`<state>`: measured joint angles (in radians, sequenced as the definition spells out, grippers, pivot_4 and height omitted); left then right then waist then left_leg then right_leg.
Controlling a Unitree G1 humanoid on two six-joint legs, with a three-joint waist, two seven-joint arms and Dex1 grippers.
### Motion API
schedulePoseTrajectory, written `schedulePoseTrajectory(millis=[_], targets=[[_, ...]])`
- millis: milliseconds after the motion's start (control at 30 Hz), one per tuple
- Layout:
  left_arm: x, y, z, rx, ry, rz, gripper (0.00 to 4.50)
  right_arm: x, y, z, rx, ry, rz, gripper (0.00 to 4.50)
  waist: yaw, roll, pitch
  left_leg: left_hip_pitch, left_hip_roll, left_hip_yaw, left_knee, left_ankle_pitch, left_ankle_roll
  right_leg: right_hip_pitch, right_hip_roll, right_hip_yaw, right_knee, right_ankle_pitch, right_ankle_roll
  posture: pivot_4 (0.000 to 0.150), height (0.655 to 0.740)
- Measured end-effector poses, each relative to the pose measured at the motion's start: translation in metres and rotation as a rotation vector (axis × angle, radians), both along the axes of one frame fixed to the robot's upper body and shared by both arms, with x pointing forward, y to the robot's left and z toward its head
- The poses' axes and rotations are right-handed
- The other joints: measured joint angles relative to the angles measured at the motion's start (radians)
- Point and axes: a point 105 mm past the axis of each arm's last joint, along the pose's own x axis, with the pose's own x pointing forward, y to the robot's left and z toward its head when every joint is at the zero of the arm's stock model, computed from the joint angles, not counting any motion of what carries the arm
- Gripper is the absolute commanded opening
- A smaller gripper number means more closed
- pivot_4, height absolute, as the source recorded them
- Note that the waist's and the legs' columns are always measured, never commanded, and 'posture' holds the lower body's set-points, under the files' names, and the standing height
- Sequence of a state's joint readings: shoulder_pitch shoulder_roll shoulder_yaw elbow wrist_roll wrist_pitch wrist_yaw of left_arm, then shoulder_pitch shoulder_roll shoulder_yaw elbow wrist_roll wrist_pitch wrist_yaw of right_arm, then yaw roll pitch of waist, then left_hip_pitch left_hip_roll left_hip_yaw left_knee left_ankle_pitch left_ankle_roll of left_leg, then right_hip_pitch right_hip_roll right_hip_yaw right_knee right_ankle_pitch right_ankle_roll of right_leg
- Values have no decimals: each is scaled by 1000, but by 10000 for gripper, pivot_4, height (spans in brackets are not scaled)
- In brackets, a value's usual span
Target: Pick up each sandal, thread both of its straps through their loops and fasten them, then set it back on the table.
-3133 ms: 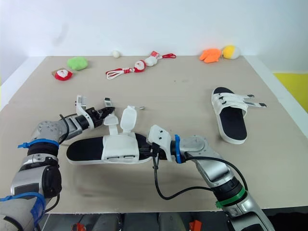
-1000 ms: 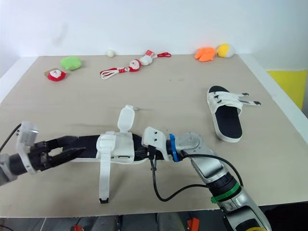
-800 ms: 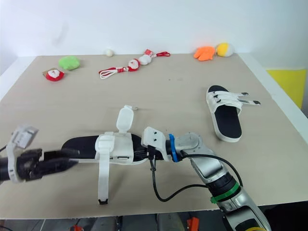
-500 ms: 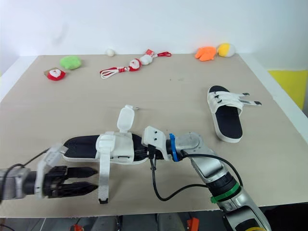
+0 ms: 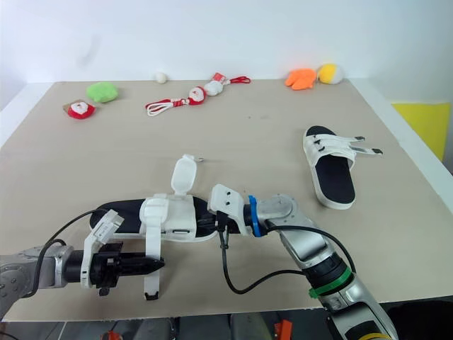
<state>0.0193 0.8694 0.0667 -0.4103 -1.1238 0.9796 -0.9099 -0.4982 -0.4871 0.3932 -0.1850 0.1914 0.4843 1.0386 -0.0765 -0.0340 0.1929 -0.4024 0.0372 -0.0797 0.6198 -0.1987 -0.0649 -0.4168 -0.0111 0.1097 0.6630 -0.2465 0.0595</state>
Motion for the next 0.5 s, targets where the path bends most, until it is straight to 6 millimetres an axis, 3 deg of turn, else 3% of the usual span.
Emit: schedulePoseTrajectory(millis=[233, 500], targets=[[27, -1, 62, -149, -147, 12, 597, 1, 1, 1, 3, -1, -1, 0, 0, 0, 0, 0, 0, 0, 1, 0, 0, 0, 0, 0, 0, 3, 5, 1500, 7400], [56, 7, 85, -155, -201, 50, 597, 1, 3, 1, 7, -8, -5, 0, -1, 0, 0, -2, 0, -1, 1, 0, 0, 0, 1, 0, 0, 3, 6, 1500, 7400]])
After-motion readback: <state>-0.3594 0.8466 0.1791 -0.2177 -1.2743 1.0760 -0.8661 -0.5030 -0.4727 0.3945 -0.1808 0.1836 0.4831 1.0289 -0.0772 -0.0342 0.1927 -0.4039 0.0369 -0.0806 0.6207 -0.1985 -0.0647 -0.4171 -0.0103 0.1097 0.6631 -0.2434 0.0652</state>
